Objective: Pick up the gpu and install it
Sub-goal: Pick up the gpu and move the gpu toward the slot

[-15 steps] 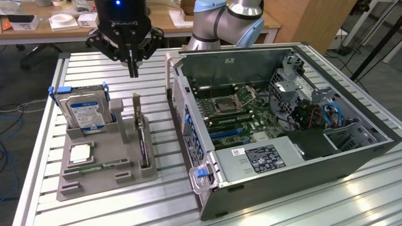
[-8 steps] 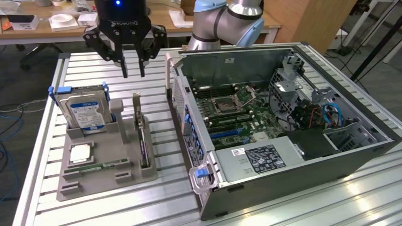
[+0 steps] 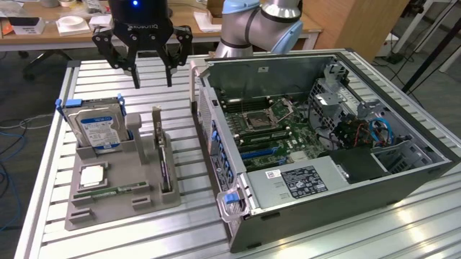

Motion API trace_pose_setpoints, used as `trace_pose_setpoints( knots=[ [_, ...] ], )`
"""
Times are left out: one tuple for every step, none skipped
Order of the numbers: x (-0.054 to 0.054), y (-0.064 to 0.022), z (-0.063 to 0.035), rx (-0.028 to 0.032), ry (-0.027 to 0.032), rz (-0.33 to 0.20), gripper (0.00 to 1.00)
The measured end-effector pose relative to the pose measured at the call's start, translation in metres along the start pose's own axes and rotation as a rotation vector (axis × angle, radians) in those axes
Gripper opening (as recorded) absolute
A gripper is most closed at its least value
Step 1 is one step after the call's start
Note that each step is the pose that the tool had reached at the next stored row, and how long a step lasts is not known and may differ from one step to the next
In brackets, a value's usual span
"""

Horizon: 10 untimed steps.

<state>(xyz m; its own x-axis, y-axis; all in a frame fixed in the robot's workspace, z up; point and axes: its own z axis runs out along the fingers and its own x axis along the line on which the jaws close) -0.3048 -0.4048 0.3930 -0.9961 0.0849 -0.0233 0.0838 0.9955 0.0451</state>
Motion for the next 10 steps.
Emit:
trace_pose_setpoints(
  knots=[
    [0.0, 0.0, 0.0, 0.0001, 0.0, 0.0, 0.59],
    [0.0, 0.0, 0.0, 0.0, 0.0, 0.0, 0.59],
    [0.0, 0.0, 0.0, 0.0, 0.0, 0.0, 0.59],
    [0.0, 0.0, 0.0, 0.0001, 0.0, 0.0, 0.59],
    [0.0, 0.0, 0.0, 0.0, 0.0, 0.0, 0.59],
    [0.0, 0.0, 0.0, 0.0, 0.0, 0.0, 0.59],
    [0.0, 0.0, 0.0, 0.0001, 0.0001, 0.0, 0.59],
    [0.0, 0.0, 0.0001, 0.0001, 0.0001, 0.0, 0.59],
    [0.0001, 0.0, 0.0003, 0.0001, 0.0, 0.0, 0.59],
    [0.0001, -0.0001, 0.0005, 0.0, 0.0, 0.0, 0.59]
  ],
)
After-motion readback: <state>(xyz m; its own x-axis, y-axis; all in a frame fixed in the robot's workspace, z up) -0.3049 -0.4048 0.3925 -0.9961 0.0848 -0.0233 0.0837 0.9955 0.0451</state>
